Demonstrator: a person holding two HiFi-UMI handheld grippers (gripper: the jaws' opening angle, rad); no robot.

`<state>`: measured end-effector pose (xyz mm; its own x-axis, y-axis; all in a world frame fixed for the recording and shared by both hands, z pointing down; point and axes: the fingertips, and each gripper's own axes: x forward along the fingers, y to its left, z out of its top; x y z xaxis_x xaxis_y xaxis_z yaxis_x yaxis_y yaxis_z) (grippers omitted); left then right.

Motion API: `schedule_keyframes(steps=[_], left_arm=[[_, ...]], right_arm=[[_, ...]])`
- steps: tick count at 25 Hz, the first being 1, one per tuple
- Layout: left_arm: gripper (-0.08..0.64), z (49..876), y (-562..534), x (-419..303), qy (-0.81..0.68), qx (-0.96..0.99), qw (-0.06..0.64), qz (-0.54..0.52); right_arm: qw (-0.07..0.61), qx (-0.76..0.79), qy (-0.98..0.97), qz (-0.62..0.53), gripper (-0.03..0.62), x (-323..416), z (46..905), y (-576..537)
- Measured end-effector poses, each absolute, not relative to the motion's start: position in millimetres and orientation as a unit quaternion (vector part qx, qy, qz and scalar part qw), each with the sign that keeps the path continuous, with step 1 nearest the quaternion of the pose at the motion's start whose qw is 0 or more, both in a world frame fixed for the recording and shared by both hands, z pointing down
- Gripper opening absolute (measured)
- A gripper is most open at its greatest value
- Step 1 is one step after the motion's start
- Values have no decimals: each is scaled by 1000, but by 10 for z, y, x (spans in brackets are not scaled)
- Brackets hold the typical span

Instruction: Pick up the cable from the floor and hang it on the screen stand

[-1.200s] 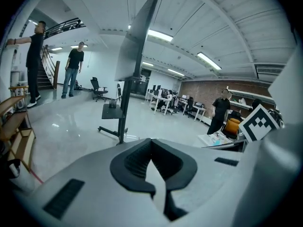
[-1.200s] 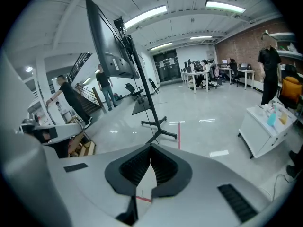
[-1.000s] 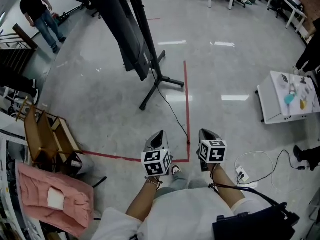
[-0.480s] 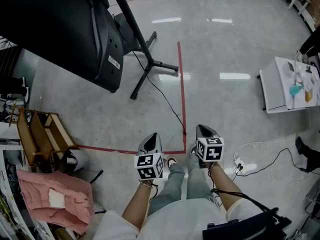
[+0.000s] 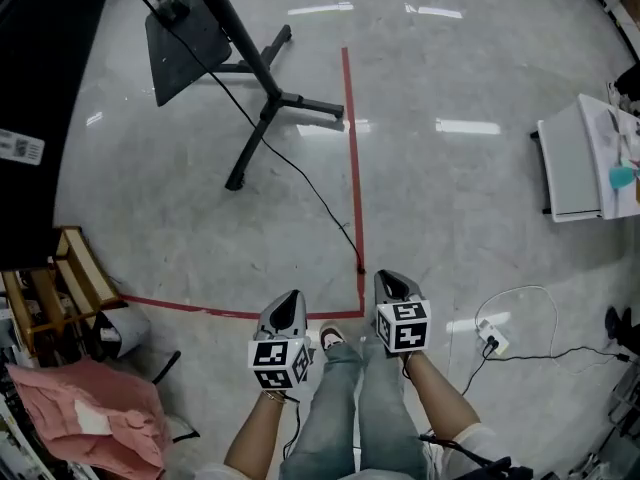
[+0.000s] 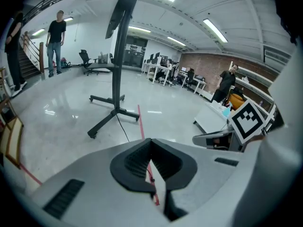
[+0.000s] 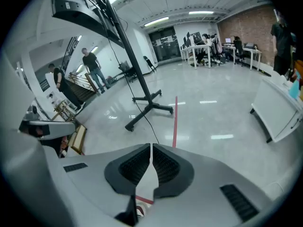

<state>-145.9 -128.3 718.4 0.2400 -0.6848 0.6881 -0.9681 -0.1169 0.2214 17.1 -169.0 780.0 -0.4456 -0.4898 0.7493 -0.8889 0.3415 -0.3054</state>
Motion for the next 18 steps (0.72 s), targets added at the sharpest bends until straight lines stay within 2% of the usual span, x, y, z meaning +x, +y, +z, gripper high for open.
schedule_keyframes(steps=[6, 18], left_arm=[[3, 8174, -1194, -1439, -561, 725, 325, 233], [3, 10574, -1470, -1351, -473, 782, 290, 283]], right_arm=[[312, 438, -745, 394, 26, 227, 9208, -1404], [372, 350, -775, 373, 107, -16, 11595, -1302]])
